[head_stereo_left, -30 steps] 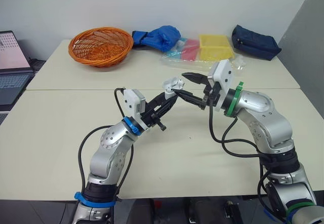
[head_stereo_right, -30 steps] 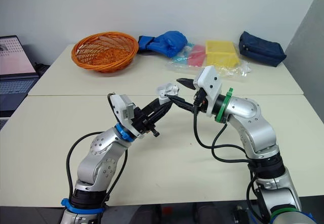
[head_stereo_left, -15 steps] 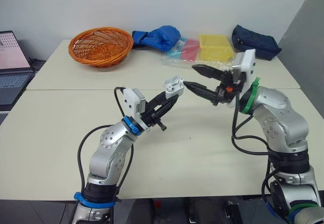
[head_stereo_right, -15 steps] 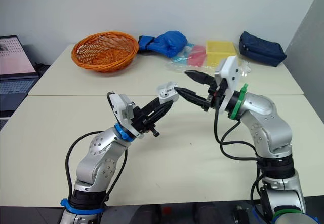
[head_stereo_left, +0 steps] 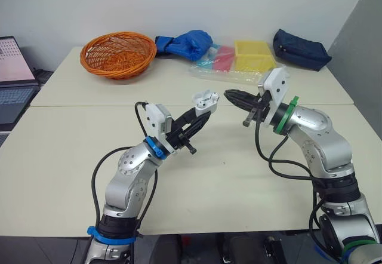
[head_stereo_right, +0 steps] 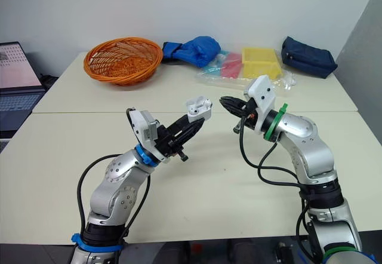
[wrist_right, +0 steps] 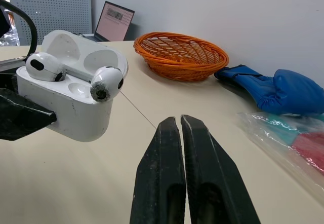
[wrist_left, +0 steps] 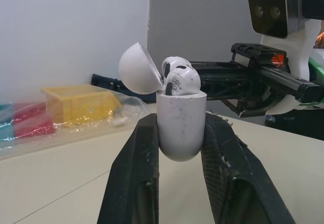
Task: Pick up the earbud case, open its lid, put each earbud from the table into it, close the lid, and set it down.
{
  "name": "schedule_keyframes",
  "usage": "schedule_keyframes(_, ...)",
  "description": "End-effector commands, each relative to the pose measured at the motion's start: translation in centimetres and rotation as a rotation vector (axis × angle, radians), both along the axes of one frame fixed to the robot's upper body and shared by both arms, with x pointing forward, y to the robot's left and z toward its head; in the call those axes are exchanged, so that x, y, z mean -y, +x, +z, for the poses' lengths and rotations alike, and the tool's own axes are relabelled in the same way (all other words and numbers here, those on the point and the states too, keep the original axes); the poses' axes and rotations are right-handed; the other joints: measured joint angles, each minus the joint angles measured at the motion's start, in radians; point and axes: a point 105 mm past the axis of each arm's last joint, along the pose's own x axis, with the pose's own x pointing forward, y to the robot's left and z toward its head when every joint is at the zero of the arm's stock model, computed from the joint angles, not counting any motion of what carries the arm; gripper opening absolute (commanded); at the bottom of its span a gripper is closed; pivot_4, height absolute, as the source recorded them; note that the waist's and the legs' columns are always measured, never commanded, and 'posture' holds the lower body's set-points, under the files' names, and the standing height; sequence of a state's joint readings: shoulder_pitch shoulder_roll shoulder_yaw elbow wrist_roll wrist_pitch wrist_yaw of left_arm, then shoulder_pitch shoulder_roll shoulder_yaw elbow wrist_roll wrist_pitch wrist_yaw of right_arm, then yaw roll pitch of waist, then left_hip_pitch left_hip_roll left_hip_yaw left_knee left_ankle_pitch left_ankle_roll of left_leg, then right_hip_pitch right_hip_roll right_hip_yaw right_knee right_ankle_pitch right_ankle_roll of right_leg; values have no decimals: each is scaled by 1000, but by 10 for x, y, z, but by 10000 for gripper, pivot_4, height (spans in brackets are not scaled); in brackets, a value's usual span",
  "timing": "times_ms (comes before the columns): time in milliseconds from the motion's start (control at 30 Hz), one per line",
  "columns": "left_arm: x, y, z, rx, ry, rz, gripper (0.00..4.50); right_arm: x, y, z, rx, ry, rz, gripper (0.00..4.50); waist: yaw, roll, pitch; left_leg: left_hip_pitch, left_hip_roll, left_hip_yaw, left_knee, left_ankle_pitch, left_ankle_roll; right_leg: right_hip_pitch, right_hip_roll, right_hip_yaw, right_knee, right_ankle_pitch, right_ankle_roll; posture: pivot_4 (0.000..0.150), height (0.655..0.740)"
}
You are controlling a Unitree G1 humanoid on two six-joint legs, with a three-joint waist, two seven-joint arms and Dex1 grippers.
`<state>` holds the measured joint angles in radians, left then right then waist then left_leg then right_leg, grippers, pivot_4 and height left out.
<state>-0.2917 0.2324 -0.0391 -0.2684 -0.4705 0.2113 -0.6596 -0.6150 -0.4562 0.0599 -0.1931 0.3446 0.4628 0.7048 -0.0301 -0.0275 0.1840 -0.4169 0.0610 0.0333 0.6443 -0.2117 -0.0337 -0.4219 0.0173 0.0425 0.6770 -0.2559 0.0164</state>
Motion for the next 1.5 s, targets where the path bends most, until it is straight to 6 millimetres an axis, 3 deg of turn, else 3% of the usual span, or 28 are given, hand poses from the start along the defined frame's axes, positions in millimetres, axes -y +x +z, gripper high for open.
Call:
schedule_keyframes(33, 2, -5, 14, 61, -15, -10, 7771, 0, -10, 17, 60, 31, 31, 138, 0, 0, 0, 0, 0, 0, 0, 0, 0, 0, 0, 0, 0, 0, 0, 1500, 7400)
schedule_keyframes(500, 0, -1, 14, 69, -10, 15, 7771, -8, -25, 25, 46, 33, 94, 138, 0, 0, 0, 0, 0, 0, 0, 0, 0, 0, 0, 0, 0, 0, 0, 1500, 7400)
schedule_keyframes(1500, 2, 0, 14, 76, -11, 7, 7771, -8, -26, 21, 40, 27, 114, 138, 0, 0, 0, 0, 0, 0, 0, 0, 0, 0, 0, 0, 0, 0, 0, 1500, 7400)
